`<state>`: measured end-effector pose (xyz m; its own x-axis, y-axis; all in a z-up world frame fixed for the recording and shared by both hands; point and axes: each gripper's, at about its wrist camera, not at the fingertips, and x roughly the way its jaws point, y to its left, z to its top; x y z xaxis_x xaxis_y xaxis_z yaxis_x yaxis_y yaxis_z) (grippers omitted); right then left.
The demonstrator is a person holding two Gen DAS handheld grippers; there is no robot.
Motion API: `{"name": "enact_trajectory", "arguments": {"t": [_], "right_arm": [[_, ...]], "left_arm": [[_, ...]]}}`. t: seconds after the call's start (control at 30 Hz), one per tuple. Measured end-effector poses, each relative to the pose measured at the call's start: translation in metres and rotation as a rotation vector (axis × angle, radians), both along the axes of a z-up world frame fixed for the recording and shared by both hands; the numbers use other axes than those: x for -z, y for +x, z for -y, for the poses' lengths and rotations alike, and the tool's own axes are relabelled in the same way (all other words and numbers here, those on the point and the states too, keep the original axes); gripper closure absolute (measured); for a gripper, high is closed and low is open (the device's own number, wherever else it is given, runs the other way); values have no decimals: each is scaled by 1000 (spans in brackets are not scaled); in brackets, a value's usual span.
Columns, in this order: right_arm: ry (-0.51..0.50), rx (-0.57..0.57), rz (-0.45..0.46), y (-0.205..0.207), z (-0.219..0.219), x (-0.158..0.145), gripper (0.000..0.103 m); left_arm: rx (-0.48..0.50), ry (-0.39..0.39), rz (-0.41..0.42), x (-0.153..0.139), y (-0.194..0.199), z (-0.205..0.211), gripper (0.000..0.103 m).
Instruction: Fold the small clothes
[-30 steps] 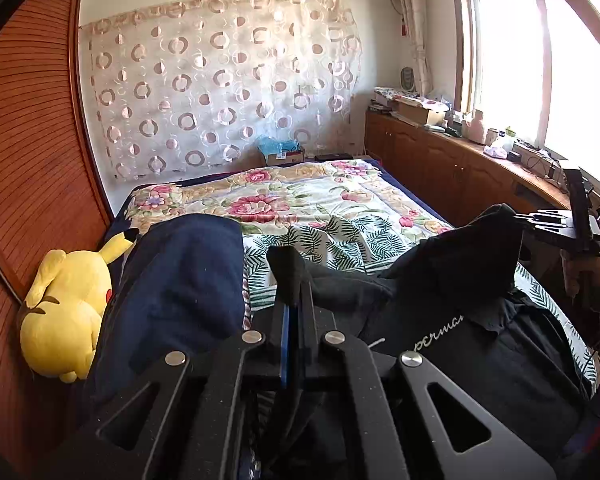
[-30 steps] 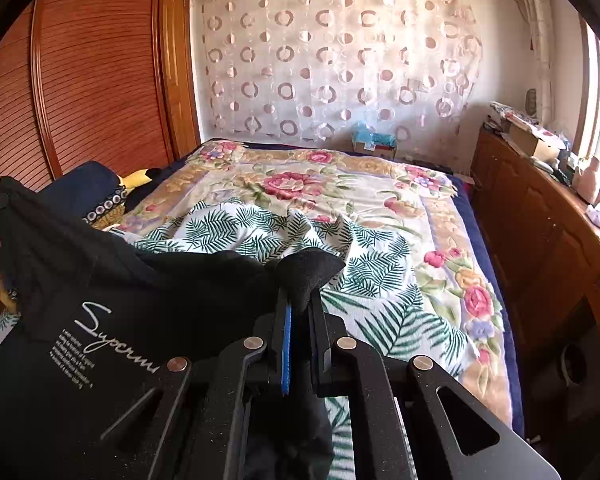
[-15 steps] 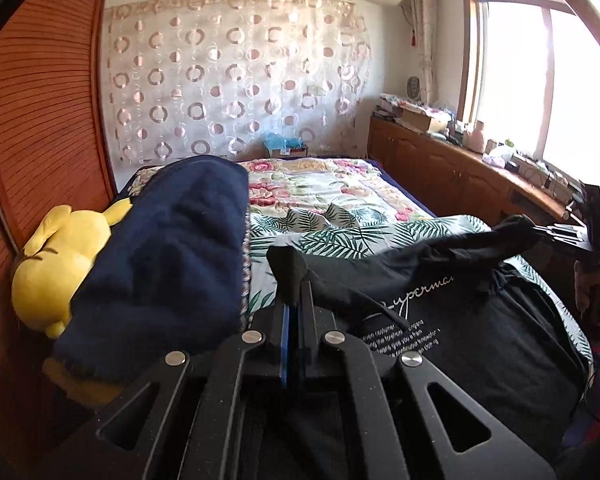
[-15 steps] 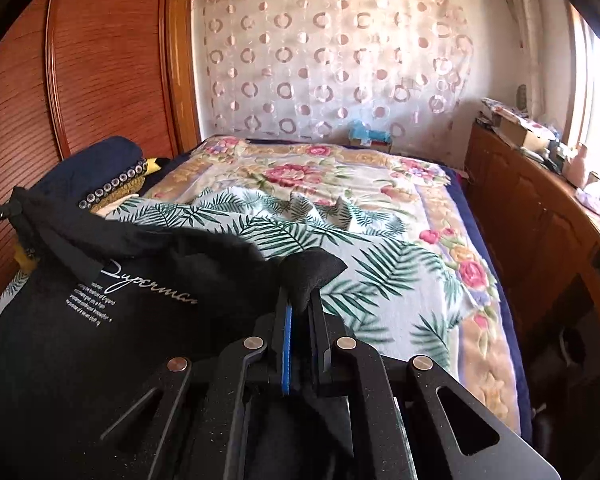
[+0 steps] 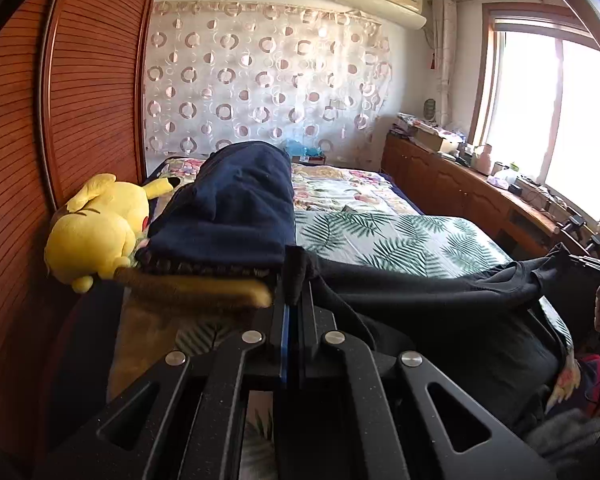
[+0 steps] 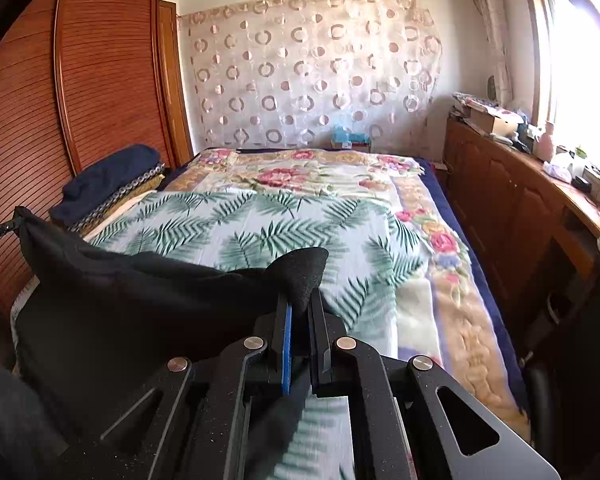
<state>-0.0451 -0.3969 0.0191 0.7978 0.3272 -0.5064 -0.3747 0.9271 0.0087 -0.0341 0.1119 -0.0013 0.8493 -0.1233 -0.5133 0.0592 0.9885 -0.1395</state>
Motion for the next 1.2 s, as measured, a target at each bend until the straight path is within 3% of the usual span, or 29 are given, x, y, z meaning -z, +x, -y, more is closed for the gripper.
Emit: {"name": "enact_trajectory", "arguments": {"t": [0.17, 0.33, 0.4, 0.47, 0.53, 0.57, 0.6, 0.63, 0.7, 0.83, 1.03, 1.2], "right_arm": [[-10, -30, -68, -23, 3, 6, 97], [-101, -43, -135, -24, -7, 35, 97], [-93, -28, -151, -16, -5, 37, 96], [-89, -15, -154, -10, -3, 33, 88], [-91, -3, -142, -8, -6, 26, 83], [-88, -2, -138, -7, -6, 21, 82], [-87, 1, -136, -10, -6, 20, 75], [-88, 7, -131, -11, -5, 17, 66], [-77, 10, -111, -16, -3, 12, 57], [-76, 44, -76, -10, 1, 5, 53], [-90, 65, -67, 28, -14, 17, 52], [-76, 28, -121, 64, -30, 33, 52]], "left_arm": [[8, 17, -76, 18, -17, 3, 99], [-2, 41, -143, 44, -13, 3, 94], [-4, 33, -130, 43, -16, 3, 80], [8, 11, -111, 39, -17, 3, 62], [10, 20, -90, 32, -17, 4, 53], [8, 26, -83, 30, -16, 4, 40], [12, 29, -78, 28, -13, 5, 26], [21, 30, -70, 26, -10, 6, 22], [39, 31, -78, 25, 1, 9, 21], [31, 75, -104, 30, 27, 11, 21], [0, 79, -143, 38, 56, 4, 21], [-6, 88, -179, 49, 73, 3, 21]]}}
